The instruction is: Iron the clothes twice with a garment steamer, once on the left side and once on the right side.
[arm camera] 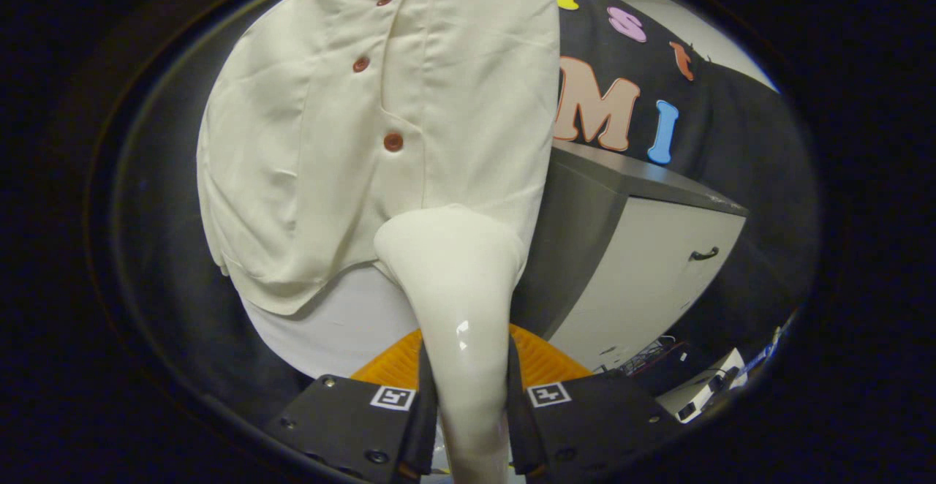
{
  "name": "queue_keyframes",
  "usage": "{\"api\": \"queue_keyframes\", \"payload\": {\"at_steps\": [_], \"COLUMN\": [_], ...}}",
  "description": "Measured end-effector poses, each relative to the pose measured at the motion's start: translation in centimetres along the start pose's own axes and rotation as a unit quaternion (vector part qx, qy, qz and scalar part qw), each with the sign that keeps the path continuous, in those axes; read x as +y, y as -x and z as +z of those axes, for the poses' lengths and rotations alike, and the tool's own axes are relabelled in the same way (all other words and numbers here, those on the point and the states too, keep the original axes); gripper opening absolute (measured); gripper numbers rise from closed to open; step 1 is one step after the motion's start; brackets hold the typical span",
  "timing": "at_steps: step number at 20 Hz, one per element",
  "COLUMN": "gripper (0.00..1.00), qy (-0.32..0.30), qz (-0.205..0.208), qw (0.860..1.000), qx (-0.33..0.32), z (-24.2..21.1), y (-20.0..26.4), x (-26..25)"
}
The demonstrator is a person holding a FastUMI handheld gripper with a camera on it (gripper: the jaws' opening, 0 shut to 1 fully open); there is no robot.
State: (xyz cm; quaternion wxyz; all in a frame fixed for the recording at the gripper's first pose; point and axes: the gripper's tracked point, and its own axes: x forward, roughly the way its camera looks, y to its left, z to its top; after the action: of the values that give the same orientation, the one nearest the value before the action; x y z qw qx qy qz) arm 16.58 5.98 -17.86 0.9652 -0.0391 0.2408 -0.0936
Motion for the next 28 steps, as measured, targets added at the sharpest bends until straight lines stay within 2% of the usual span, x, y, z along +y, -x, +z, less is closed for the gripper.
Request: {"api": "queue_keyframes", "payload": {"at_steps": [10,23,28], "gripper": [0.41,0.42,0.41], "qy": [0.022,-0.009,0.004], "qz": [-0.002,0.0,-0.008], "qw": [0.999,0.999,0.999], "qx": [0.04,0.046,0.05], "z": [-3.2,-7.3,-8.6], "y": [-0.5,7.3,10.6], "x": [-0.5,-2.6,-4.2]}}
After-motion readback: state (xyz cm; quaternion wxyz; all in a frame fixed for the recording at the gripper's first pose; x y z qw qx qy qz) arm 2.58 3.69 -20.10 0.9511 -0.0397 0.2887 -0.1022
